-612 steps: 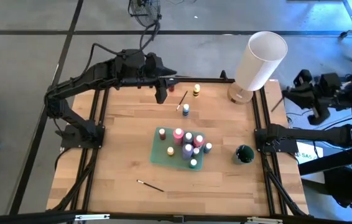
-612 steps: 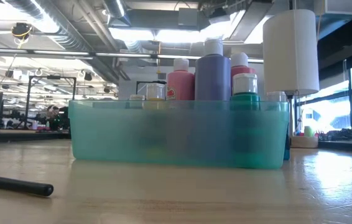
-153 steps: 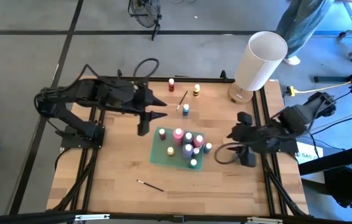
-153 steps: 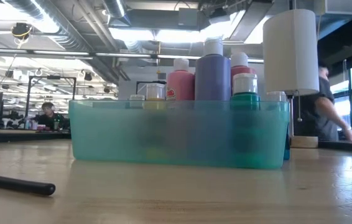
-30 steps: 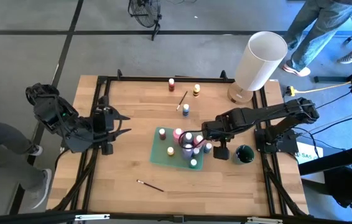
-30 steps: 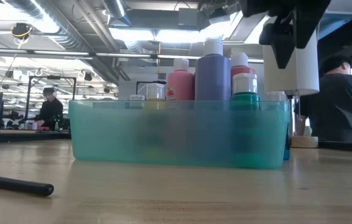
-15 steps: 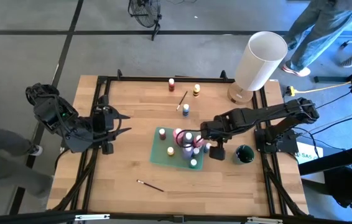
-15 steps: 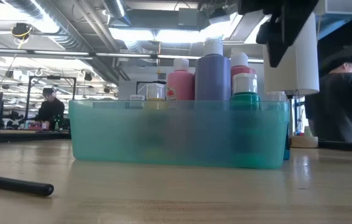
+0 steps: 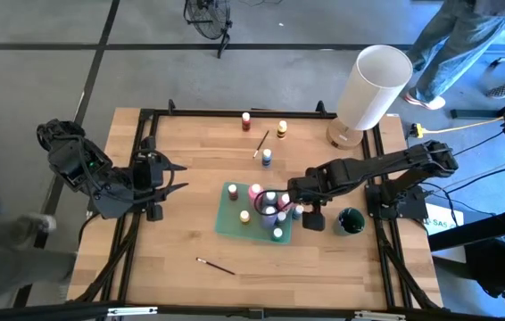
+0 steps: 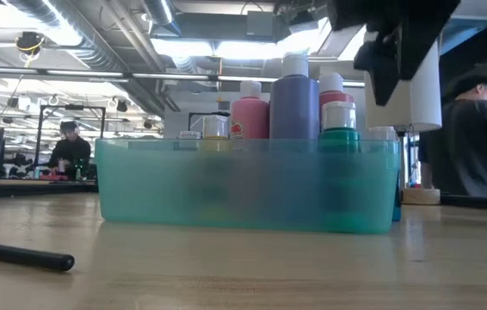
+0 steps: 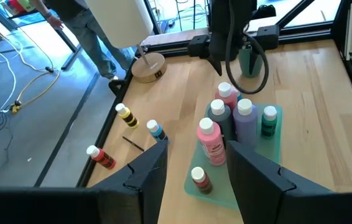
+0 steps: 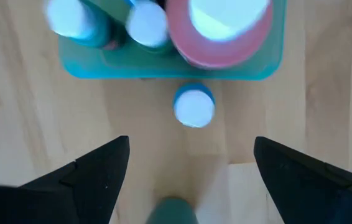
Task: Pick & Place Paint Supplies
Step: Put the small blue paint bottle into the light green bin
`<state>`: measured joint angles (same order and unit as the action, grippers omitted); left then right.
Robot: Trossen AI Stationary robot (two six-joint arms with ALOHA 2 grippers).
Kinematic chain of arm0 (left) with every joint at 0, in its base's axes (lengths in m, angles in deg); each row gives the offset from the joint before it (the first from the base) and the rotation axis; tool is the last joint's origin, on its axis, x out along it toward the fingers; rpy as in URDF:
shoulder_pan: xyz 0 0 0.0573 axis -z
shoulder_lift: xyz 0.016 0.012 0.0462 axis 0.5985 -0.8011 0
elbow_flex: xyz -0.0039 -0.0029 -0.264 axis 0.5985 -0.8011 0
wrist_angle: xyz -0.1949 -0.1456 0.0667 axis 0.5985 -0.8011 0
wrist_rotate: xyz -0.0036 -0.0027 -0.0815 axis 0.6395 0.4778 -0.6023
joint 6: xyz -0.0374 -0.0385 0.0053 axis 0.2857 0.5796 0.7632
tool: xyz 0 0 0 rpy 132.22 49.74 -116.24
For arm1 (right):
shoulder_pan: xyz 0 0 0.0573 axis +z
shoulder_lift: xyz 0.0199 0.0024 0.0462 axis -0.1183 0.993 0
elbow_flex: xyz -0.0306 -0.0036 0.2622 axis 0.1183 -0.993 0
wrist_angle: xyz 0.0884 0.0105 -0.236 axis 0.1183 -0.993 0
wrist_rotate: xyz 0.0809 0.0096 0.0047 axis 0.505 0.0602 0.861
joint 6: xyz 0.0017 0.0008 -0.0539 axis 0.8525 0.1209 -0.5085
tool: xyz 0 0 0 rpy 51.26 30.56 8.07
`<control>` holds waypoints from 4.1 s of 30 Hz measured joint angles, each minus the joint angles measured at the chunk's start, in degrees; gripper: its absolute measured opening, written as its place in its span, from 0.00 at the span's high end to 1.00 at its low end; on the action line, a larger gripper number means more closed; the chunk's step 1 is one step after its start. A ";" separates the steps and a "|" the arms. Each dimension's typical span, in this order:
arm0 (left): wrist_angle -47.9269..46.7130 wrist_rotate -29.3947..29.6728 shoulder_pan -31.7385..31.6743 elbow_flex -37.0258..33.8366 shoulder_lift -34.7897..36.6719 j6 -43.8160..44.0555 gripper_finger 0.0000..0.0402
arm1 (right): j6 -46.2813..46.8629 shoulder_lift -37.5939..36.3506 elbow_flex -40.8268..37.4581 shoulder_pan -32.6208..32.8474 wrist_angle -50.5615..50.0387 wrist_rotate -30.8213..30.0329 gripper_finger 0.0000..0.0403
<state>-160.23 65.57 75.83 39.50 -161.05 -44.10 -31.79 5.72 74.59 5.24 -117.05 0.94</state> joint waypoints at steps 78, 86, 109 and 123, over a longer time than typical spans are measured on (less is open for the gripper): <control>-0.09 0.72 -0.01 0.00 0.02 -0.16 0.60 | -4.98 4.81 -6.27 -1.89 10.82 0.14 0.28; -0.10 0.70 0.00 0.00 0.02 -0.15 0.60 | -4.98 4.81 -6.25 -1.89 10.60 0.16 0.28; -0.10 0.89 0.00 0.00 0.02 0.04 0.60 | -6.26 4.76 -7.75 -1.93 12.07 1.18 0.29; -0.09 0.90 -0.01 0.00 0.02 0.07 0.60 | -6.26 4.76 -7.80 -1.93 12.07 1.10 0.45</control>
<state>-160.32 66.47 75.82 39.50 -161.03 -44.03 -38.05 10.48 66.79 3.32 -104.98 2.04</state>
